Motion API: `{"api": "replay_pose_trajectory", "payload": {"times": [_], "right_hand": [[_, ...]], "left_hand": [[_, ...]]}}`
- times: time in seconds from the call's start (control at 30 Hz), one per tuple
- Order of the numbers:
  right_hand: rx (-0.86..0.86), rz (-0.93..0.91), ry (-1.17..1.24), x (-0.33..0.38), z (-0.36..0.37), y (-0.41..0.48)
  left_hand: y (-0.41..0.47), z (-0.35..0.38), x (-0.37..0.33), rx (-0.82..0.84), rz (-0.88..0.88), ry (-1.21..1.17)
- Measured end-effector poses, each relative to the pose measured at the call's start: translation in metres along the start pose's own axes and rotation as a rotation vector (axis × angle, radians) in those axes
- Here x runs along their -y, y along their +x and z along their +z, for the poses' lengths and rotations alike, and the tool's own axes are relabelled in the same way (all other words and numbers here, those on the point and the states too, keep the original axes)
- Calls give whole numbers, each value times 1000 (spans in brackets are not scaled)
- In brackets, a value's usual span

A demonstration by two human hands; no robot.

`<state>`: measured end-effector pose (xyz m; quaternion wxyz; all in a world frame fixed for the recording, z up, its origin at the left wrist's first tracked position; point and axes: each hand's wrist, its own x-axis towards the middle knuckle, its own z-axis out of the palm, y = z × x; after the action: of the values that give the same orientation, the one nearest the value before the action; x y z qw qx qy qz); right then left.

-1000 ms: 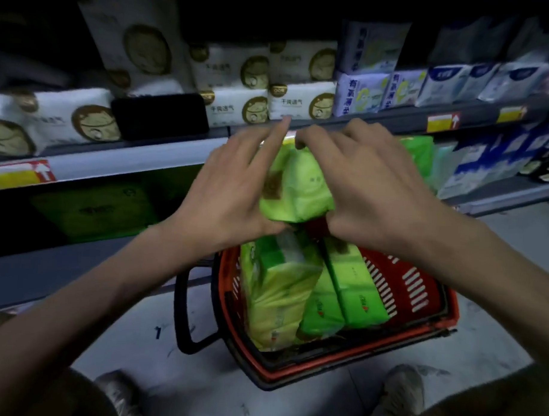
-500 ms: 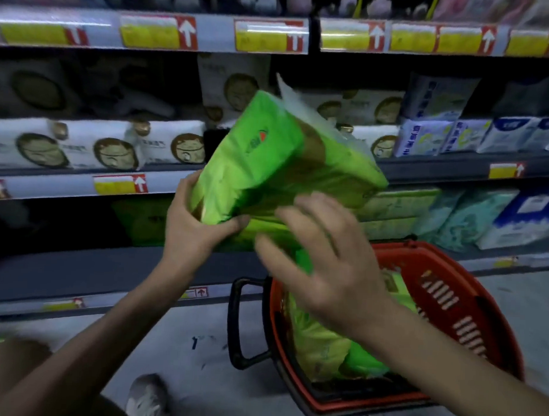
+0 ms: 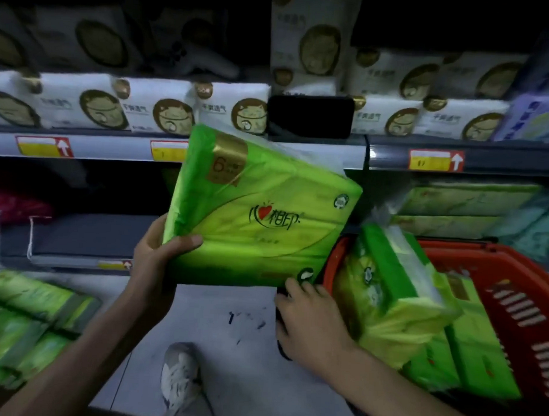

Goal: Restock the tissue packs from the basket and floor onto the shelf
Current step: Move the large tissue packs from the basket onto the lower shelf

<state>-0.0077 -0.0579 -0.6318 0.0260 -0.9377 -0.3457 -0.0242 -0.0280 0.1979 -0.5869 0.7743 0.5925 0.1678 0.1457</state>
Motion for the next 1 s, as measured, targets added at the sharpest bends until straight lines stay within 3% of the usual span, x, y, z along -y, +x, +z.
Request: {"api": "replay_pose_trajectory", "payload": {"times": [0.2, 0.47, 1.0], "right_hand": [[83, 143, 130, -26, 39, -31], [107, 298, 104, -47, 34, -49], [65, 438, 26, -117, 25, -77]], "left_hand": [[-5, -23, 11, -49, -202, -130], [-11, -27, 25, -125, -348, -210], [-30, 3, 50, -74, -494, -216]]}}
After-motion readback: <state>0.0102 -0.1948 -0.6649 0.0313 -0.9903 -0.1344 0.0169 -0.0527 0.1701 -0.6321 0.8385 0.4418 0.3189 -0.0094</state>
